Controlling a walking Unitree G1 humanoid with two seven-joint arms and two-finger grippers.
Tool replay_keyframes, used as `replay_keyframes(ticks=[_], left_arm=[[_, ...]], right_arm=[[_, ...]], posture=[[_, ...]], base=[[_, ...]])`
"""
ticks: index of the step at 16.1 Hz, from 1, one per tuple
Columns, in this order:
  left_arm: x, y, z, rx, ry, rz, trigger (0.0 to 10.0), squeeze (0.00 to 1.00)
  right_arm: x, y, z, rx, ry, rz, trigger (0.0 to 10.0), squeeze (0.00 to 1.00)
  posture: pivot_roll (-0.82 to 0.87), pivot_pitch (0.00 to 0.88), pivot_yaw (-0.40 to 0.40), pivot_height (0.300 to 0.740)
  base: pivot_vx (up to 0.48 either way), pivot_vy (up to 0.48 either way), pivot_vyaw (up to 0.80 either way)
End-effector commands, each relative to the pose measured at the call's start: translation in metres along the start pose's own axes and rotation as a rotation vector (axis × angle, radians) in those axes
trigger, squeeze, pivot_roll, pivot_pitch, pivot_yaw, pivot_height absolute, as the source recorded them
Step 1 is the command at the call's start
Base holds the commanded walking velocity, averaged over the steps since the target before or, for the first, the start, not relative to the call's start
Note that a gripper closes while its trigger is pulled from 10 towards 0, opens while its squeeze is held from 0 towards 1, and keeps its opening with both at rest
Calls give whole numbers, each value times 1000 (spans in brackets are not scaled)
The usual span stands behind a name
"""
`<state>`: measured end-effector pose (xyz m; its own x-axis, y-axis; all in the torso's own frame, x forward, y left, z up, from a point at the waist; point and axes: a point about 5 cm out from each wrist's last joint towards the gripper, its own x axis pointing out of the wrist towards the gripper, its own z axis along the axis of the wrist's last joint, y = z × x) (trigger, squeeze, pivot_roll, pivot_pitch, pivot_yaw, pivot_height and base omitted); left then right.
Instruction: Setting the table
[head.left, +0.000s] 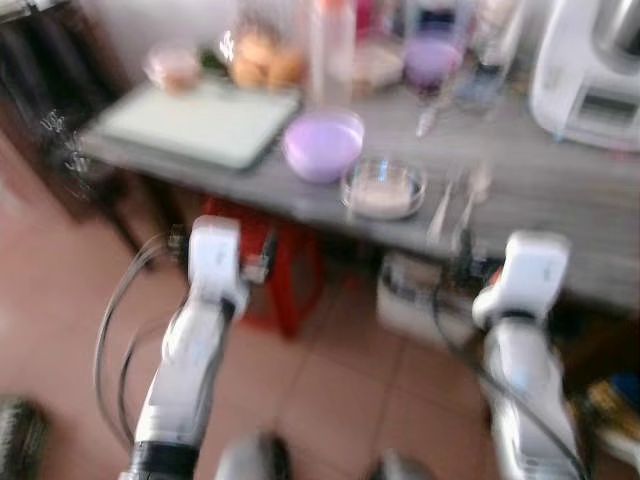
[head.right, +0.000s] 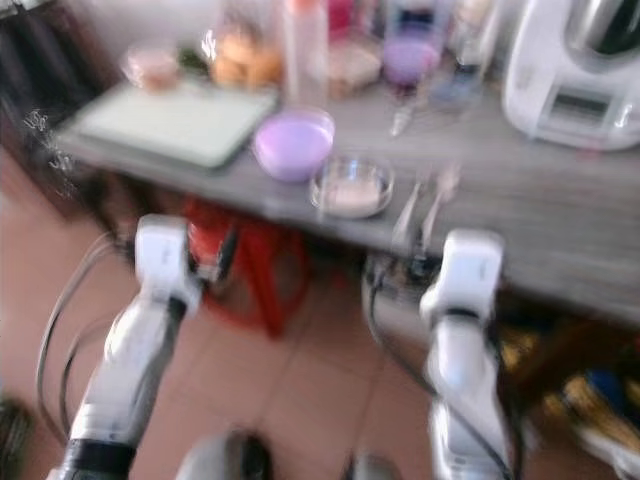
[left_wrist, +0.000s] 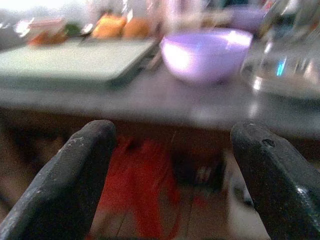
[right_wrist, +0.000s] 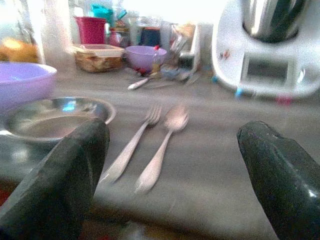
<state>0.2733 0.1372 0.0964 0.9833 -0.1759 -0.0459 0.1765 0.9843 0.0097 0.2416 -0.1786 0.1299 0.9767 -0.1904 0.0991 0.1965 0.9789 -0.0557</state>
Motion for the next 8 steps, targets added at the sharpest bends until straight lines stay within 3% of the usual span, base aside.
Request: replay_keyframes(ticks=[1, 5, 6, 8], left_arm=[[2, 10, 11, 24, -37, 37, 10000, 0], [-4, 21, 2, 11, -13, 97, 10000, 0], [-6, 22, -3, -50, 13, 109, 10000, 0], [-7, 21, -6, -90, 26, 115, 10000, 0]], right_arm=[[-3, 1, 4, 18, -13, 12, 10000, 0], [-14, -1, -1, 165, -11, 74, 10000, 0], [-15, 2, -2, 151, -7, 106, 10000, 0], [-11, 5, 0, 135, -8, 126, 10000, 0]], posture=[[-56, 0, 39, 740], [-56, 0, 58, 740], [-55, 0, 58, 740], [-49, 0, 48, 740]], base=[[-360, 0, 0], [-362, 0, 0], [-277, 0, 0], [0, 0, 0]])
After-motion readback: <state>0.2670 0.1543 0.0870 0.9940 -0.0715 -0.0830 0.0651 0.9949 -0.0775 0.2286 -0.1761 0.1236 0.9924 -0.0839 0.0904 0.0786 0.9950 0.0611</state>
